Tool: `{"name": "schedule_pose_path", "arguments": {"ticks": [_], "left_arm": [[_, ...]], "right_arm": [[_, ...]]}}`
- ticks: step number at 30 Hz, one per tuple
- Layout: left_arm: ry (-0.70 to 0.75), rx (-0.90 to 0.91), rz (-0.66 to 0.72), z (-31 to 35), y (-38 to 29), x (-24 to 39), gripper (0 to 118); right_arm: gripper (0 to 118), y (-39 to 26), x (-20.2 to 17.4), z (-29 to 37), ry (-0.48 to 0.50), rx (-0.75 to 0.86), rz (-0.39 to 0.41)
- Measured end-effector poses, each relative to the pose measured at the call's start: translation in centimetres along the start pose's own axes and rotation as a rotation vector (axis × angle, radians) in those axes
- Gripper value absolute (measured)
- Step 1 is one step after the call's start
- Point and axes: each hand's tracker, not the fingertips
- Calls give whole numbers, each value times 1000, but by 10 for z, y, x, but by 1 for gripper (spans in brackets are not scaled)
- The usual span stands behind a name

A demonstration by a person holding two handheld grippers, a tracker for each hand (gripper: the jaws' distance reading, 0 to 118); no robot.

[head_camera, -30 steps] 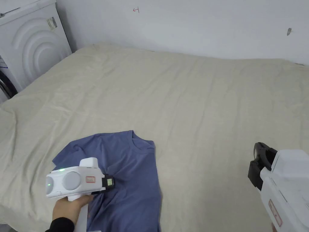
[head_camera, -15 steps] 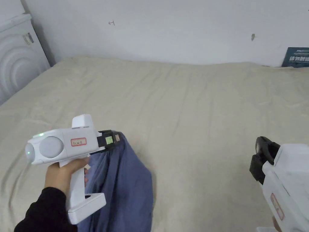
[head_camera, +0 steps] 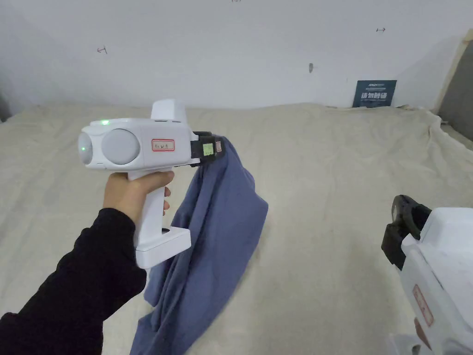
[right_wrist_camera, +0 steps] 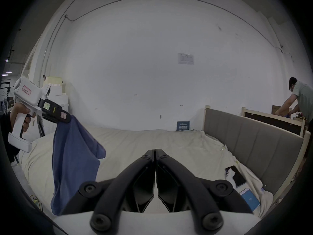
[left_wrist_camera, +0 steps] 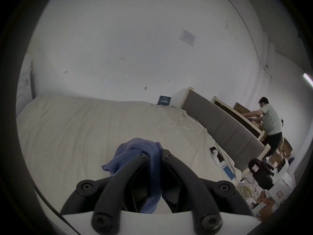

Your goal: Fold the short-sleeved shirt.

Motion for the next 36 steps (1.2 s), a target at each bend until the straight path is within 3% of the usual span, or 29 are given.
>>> {"name": "schedule_pose_path", "arguments": {"ticks": [8,15,18,23,29,31,34,36], "left_arm": [[-120,-110,-124,-60,-14,68,9],[-96,-364,-256,-132,-103,84,9],[-109,-457,-241,-156,-144,85,9],[-37,-591,-306,-188,-203,83,9],[49,-693,-281,-208,-242,73,11],[53,-658,-254,-202,-241,71,22],[49,-650,-204,-194,-227,69,63],[71,-565,-177,-176,-213,71,75]], "right_arm": [[0,-4,34,6,-85,7,-4],[0,-16,49,7,-115,-24,-16],[0,-25,56,4,-119,-44,-17],[0,-36,59,1,-116,-69,-20],[0,-43,58,3,-112,-98,-22],[0,-44,59,3,-112,-103,-17],[0,-41,58,7,-112,-102,-13],[0,-38,59,8,-111,-96,-13]]}}
